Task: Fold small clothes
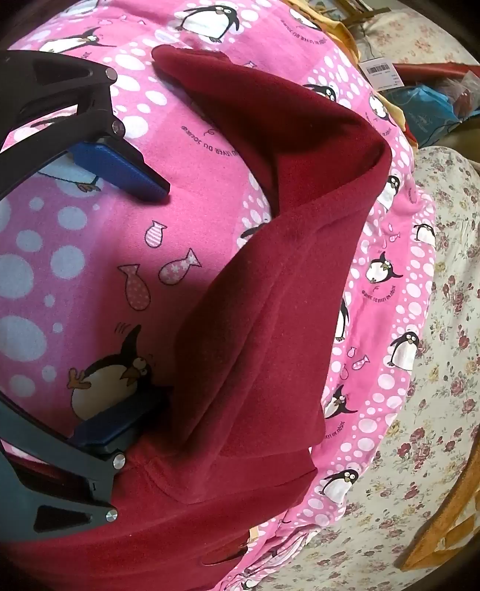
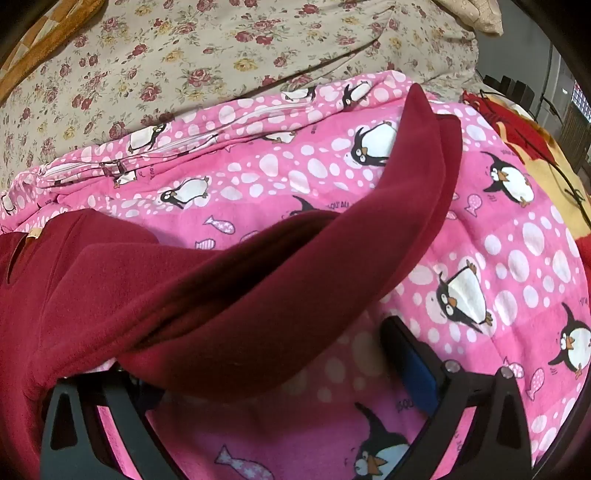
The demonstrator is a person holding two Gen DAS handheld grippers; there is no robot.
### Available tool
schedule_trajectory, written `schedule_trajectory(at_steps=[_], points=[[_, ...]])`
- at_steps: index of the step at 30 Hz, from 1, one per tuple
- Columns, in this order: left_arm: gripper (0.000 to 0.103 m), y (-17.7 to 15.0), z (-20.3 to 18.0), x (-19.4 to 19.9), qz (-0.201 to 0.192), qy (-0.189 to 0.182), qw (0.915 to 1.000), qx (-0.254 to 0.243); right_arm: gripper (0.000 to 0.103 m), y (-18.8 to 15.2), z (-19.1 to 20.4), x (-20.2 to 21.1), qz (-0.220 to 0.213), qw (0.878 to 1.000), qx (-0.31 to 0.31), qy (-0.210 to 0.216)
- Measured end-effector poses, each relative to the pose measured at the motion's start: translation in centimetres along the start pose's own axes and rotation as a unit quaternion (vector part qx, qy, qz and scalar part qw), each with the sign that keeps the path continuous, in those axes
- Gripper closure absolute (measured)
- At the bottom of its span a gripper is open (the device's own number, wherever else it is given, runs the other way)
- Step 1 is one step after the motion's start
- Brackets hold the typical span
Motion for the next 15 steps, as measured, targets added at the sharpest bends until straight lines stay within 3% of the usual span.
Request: schedule_trajectory(at_steps=[15], points=[[0.016, 0.04, 0.02, 0.04, 0.0, -0.001, 1.0, 0.001, 0.0, 0.0, 0.0, 0.0, 0.0, 1.0, 0.0, 0.0]])
Point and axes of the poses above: each gripper's, at about its wrist camera, not at the fingertips, and x roughly against the way its jaws point, z to its left, y to its top, the point moved 3 cm from there along -x, roughly the way its jaws point, and after that the axes turned 12 degrees about -x, right-handed, at the moved point
